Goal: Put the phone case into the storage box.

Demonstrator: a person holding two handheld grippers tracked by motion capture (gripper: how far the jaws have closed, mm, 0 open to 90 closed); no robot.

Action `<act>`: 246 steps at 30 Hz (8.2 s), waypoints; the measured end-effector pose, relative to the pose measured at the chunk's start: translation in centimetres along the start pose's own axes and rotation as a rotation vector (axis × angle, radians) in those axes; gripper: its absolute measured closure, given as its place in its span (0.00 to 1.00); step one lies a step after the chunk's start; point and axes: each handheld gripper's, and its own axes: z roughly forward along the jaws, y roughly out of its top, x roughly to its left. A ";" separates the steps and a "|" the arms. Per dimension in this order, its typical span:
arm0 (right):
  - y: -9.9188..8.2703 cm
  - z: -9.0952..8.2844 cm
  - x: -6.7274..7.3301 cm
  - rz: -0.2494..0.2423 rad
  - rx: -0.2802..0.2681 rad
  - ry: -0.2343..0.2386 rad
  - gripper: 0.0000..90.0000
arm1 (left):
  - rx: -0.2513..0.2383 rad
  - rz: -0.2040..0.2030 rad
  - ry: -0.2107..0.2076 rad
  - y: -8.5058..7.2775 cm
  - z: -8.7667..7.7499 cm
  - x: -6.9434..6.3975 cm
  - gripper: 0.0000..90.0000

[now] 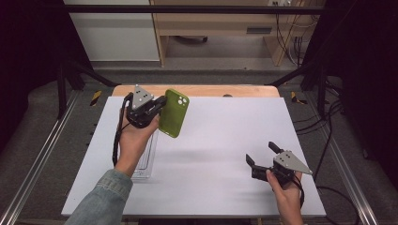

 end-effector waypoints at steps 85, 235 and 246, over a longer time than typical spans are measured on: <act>-0.5 0.3 0.4 -0.015 -0.009 0.034 0.05 | -0.072 -0.113 0.203 -0.9 -1.9 8.5 0.97; -0.9 -0.2 1.2 0.001 -0.057 0.107 0.04 | 0.066 -0.252 0.323 -5.2 5.0 11.2 0.97; -1.0 0.1 1.6 -0.029 -0.042 0.119 0.04 | 0.070 -0.288 0.328 -5.5 5.4 11.6 0.97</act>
